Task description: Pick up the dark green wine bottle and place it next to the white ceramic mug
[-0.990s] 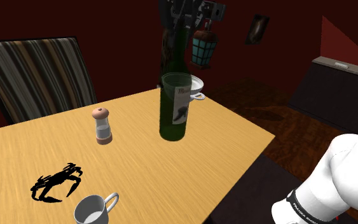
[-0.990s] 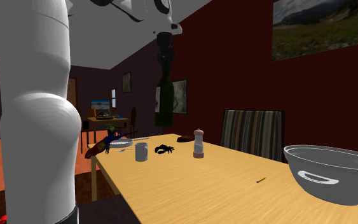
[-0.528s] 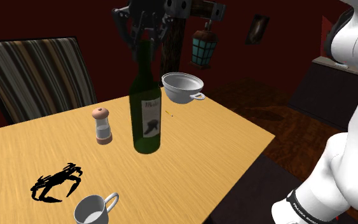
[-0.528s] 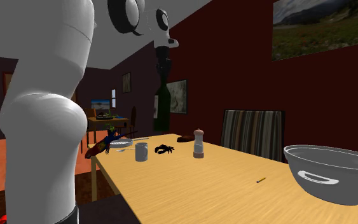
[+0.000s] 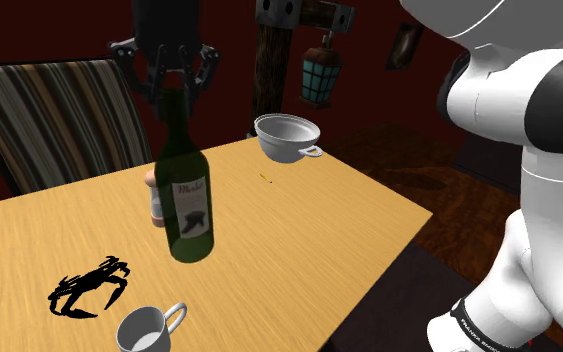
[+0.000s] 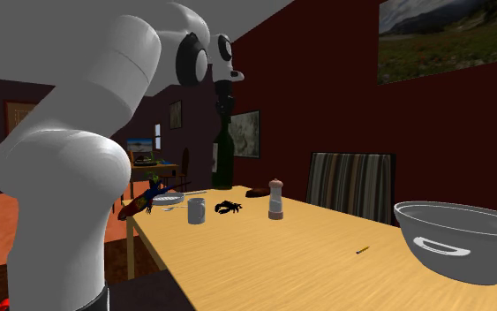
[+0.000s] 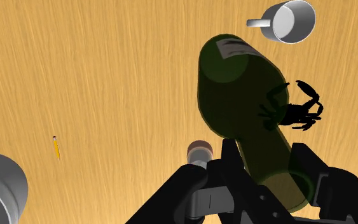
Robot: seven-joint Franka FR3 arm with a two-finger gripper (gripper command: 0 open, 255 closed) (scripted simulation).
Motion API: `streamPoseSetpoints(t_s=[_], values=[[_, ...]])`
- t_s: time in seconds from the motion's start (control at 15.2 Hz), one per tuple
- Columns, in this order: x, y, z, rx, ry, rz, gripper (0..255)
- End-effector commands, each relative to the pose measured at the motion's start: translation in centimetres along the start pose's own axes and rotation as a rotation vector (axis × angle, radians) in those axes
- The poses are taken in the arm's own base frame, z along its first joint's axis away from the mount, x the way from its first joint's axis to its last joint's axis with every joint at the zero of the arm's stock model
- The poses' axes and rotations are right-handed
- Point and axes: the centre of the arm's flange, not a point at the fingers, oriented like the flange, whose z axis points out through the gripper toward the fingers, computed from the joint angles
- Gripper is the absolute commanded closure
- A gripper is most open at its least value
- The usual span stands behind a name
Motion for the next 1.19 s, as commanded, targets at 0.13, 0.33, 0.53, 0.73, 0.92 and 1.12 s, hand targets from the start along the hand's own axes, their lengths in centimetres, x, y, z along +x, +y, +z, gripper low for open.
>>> streamPoseSetpoints(t_s=[0.13,0.33,0.53,0.73,0.92,1.12], values=[[-0.1,-0.2,2.1,0.001,0.002,0.001,255],[-0.2,-0.2,3.6,0.001,0.002,0.001,255],[-0.3,-0.2,5.2,0.001,0.002,0.001,255],[-0.5,-0.2,6.8,0.001,0.002,0.001,255],[-0.6,-0.2,8.4,0.001,0.002,0.001,255],[-0.7,-0.2,10.0,0.001,0.002,0.001,255]])
